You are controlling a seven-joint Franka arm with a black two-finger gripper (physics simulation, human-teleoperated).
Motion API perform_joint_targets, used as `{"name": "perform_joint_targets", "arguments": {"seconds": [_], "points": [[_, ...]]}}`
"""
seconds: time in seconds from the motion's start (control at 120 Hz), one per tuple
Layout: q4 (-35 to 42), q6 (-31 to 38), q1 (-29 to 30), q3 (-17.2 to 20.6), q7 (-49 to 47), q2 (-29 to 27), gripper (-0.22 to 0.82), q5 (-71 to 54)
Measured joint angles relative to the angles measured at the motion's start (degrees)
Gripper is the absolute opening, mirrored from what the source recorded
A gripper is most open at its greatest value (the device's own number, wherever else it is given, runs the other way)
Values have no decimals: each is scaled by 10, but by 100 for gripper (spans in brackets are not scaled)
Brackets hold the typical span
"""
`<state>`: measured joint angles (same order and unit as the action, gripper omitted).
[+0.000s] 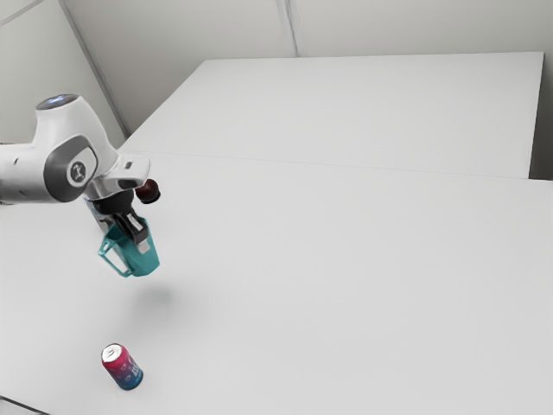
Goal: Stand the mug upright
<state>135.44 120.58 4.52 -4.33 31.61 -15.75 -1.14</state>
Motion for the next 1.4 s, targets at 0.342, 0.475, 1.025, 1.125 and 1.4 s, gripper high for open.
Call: {"name": "perform_joint_targets", "arguments": {"seconds": [0.342, 0.475, 1.025, 1.125, 1.4], "points": [[-4, 32, -73, 0, -129, 38, -17, -22], [-3, 57, -104, 2, -165, 57, -17, -26], [-14, 161, -176, 3, -270, 126, -17, -97], [-14, 162, -185, 3, -284, 128, -17, -99], [-18, 155, -199, 3, -316, 138, -17, -100]]}}
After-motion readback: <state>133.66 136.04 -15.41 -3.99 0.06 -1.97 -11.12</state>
